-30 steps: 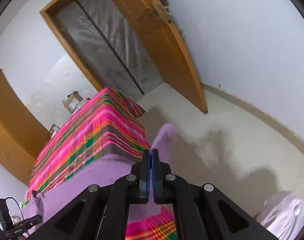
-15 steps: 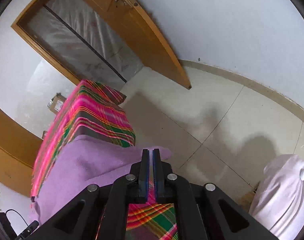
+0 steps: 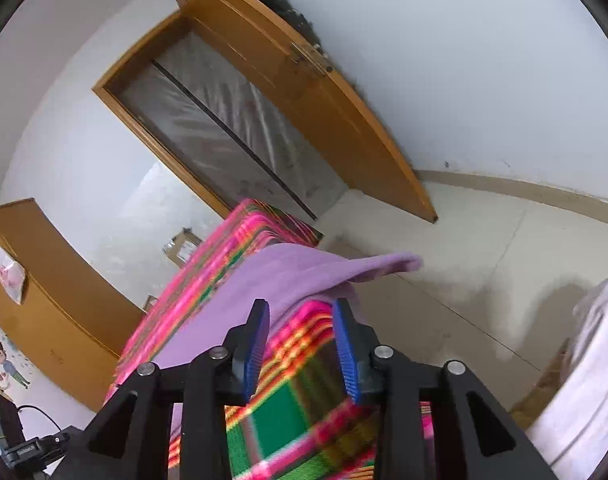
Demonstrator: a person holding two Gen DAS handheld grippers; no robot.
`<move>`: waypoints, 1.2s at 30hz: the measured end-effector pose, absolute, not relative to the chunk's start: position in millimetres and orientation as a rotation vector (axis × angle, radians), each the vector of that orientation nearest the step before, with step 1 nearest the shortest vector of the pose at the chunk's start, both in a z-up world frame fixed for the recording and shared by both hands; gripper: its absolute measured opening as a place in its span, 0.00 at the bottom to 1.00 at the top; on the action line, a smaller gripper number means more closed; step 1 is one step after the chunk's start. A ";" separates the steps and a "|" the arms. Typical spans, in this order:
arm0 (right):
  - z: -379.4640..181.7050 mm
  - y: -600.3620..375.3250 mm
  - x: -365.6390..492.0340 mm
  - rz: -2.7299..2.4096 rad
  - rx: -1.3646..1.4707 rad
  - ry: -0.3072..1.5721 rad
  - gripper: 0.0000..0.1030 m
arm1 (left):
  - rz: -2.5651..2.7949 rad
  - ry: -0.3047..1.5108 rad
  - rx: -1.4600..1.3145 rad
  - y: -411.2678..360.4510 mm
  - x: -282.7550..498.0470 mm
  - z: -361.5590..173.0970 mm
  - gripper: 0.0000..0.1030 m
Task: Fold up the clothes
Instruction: 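Carry the lifted garment edge with the right gripper toward the left gripper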
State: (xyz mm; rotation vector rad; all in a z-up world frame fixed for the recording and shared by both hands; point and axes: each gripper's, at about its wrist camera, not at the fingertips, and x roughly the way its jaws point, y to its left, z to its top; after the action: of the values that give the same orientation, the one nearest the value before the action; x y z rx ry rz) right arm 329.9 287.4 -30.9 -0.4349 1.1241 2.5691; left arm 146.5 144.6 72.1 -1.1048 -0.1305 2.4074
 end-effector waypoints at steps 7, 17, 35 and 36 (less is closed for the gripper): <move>-25.6 288.9 297.1 2.568 -0.440 1.131 0.38 | 2.427 -0.140 -1.087 128.2 165.3 78.0 0.38; -8.2 301.1 266.9 2.532 -0.520 0.983 0.39 | 2.435 -0.188 -1.080 100.4 164.0 76.3 0.41; 35.9 122.4 187.0 3.054 -0.971 0.422 0.40 | 2.717 -0.374 -1.274 -36.9 145.0 40.0 0.44; 30.5 109.1 182.8 3.075 -1.021 0.379 0.40 | 2.719 -0.377 -1.286 -39.0 145.2 36.1 0.44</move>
State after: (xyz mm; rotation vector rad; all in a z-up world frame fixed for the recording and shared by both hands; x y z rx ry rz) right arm 182.8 109.1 30.5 -1.0210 0.3793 3.0753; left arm 145.2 -39.0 36.1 -1.2859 -0.3774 2.7190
